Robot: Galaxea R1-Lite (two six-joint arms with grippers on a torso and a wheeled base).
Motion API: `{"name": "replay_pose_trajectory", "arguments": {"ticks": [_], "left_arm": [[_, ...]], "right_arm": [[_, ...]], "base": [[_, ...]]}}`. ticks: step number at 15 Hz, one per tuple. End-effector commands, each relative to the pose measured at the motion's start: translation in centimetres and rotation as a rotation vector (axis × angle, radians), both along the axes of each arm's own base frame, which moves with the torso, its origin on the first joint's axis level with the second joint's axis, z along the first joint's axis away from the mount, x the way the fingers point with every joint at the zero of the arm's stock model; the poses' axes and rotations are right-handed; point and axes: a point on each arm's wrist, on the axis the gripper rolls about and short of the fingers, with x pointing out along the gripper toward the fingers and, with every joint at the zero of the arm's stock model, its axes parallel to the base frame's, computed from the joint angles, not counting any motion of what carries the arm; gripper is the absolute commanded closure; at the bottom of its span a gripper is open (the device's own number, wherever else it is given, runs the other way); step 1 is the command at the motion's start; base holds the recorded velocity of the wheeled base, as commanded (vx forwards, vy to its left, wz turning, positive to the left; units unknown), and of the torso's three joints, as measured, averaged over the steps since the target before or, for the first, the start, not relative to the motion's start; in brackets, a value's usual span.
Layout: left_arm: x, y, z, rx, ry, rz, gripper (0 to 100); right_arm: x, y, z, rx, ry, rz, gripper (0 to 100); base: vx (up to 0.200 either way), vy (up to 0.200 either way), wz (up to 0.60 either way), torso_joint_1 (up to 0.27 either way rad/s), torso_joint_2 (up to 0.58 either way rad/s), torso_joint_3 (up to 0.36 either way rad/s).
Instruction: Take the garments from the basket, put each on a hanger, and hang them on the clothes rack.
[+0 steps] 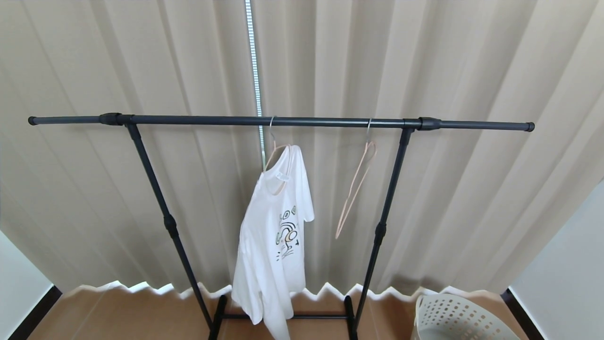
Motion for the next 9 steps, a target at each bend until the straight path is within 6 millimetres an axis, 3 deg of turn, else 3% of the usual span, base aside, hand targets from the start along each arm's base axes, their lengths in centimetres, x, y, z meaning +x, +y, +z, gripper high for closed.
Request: {"name": "replay_pose_trajectory", "arguments": {"ticks": [1, 9], "left_arm": [[0.0, 0.0, -0.01, 0.0, 0.0, 0.0, 0], [0.0, 0.0, -0.01, 0.0, 0.0, 0.0, 0]], "right_arm": [[0.02, 0.0, 0.0, -0.001, 0.002, 0.001, 0], [0.03, 0.0, -0.03, -0.001, 0.002, 0.001, 0]], "base": [[0.0, 0.0, 0.0, -0.149, 0.35, 0.183], [0.0, 0.0, 0.0, -0.152, 0.35, 0.196]]}}
